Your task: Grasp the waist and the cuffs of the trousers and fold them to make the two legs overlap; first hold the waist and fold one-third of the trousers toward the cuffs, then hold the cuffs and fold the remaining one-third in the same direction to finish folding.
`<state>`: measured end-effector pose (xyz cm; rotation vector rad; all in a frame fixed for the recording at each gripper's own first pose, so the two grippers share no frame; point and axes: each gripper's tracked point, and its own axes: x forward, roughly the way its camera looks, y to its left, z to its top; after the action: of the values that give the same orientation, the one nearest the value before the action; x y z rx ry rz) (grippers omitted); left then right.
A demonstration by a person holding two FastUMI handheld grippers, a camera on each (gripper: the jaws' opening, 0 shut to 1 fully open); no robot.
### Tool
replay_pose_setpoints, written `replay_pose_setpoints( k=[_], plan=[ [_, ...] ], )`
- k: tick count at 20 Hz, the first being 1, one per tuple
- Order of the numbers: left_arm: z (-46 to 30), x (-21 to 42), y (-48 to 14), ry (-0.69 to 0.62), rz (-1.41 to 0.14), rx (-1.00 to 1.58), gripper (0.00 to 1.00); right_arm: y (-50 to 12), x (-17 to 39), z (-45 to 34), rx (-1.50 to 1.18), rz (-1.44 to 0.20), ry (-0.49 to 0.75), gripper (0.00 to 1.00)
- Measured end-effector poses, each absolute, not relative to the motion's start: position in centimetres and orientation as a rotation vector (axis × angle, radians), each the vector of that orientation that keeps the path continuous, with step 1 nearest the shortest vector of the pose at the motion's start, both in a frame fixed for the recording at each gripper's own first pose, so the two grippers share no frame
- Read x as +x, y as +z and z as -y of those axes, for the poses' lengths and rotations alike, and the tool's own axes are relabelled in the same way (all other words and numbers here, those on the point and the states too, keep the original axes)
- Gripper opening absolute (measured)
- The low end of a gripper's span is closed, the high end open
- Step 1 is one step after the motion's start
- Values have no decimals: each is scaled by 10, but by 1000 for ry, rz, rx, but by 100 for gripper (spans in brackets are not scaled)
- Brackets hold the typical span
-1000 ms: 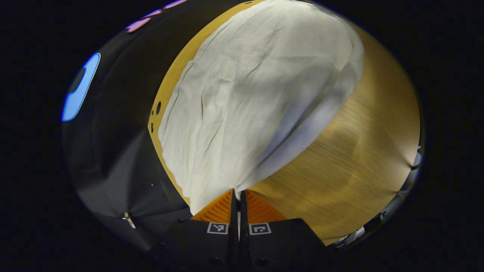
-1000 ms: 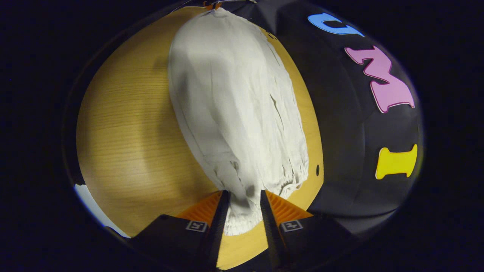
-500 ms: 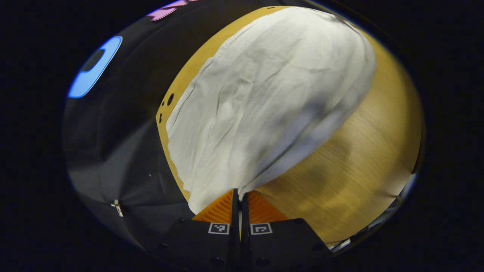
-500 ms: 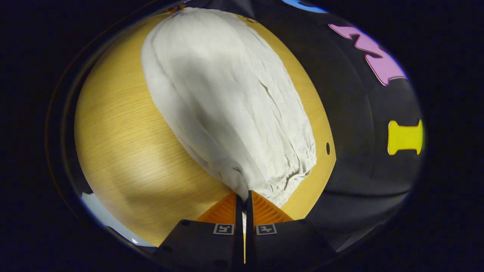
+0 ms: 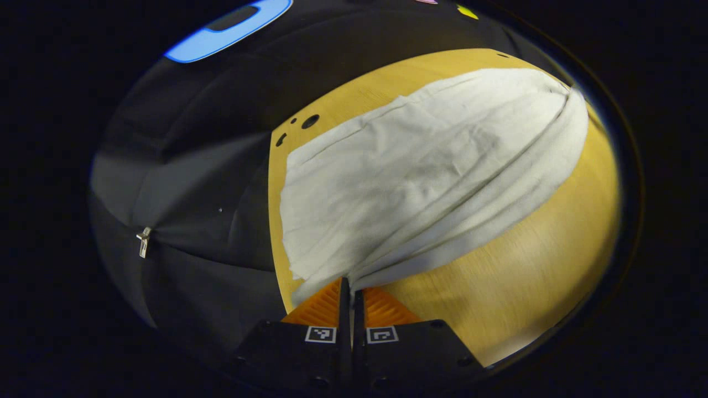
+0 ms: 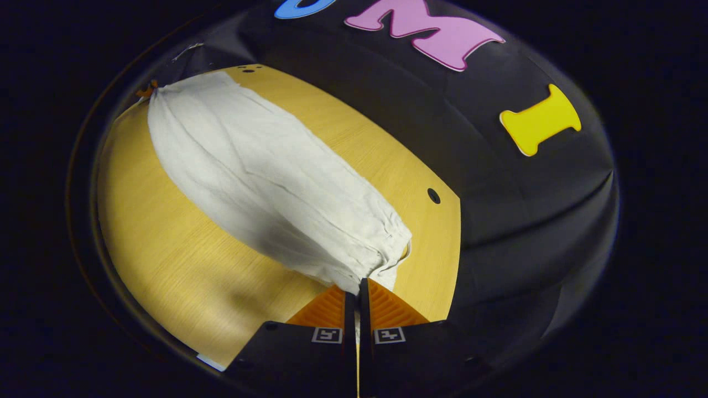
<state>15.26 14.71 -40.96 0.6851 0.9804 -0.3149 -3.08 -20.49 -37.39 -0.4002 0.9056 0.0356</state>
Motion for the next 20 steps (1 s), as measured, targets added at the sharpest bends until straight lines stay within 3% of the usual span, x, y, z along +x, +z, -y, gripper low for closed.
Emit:
replay_pose_setpoints(
  k=[4,10,20],
  plan=[
    [-141,209,-401,-303,-949,675,6,-361,10,218,-322,-864,-2,6],
    [-117,282,-417,-288,-957,716,6,-393,55,232,-249,-899,0,6],
    [-101,337,-467,-276,-1061,759,6,-468,92,240,-82,-1016,-31,10]
  ],
)
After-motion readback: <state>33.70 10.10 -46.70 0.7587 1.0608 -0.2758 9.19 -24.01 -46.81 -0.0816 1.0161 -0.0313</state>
